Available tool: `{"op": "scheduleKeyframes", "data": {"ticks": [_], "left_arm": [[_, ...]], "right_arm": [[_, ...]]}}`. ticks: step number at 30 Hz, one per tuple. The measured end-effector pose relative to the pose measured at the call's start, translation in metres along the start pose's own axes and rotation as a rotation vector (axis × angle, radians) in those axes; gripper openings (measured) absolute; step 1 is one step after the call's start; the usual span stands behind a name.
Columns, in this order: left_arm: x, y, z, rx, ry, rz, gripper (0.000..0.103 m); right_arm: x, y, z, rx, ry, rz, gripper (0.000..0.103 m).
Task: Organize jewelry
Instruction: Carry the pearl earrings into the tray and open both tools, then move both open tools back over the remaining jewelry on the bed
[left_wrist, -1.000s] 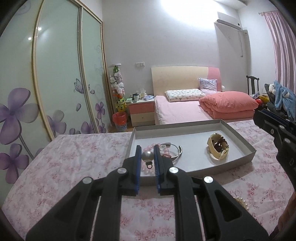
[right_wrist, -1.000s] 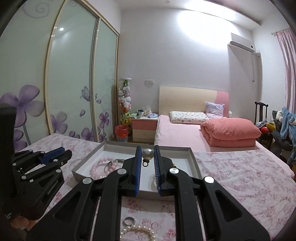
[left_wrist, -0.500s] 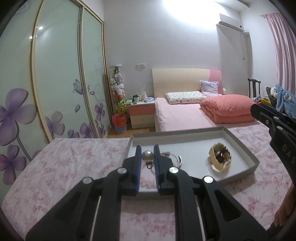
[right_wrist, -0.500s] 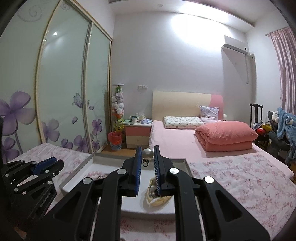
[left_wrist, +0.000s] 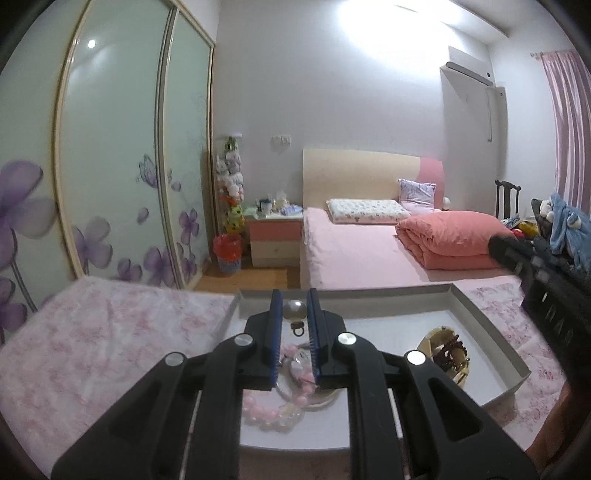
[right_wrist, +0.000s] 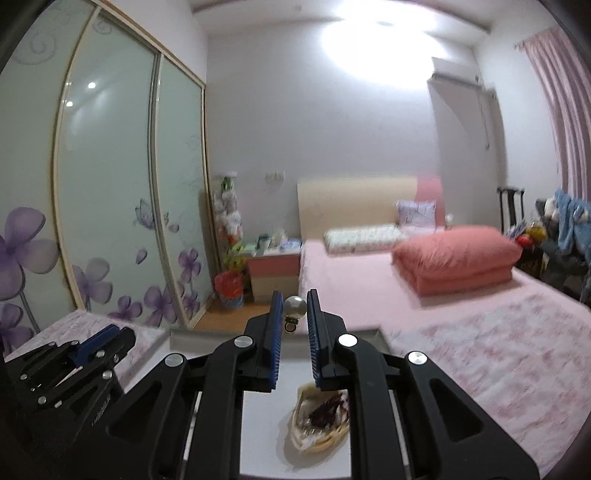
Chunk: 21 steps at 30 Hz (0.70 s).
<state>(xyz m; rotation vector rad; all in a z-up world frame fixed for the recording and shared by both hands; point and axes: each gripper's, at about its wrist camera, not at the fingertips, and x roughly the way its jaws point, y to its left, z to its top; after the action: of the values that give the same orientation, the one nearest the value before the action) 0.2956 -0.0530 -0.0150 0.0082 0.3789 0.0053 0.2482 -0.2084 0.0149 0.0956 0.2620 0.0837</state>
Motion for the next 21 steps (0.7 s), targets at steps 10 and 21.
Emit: {"op": "scheduleKeyframes", "data": {"ticks": [10,21], "left_arm": [[0.029,0.000,-0.015,0.009,0.112,-0.060,0.014],[0.031,0.004,-0.015,0.003,0.112,-0.077,0.029]], "right_arm": [[0.043,-0.005,-0.022,0.040,0.274,0.090,0.014],[0.053,-0.013,-0.023,0.102,0.318,0.109,0.023]]}}
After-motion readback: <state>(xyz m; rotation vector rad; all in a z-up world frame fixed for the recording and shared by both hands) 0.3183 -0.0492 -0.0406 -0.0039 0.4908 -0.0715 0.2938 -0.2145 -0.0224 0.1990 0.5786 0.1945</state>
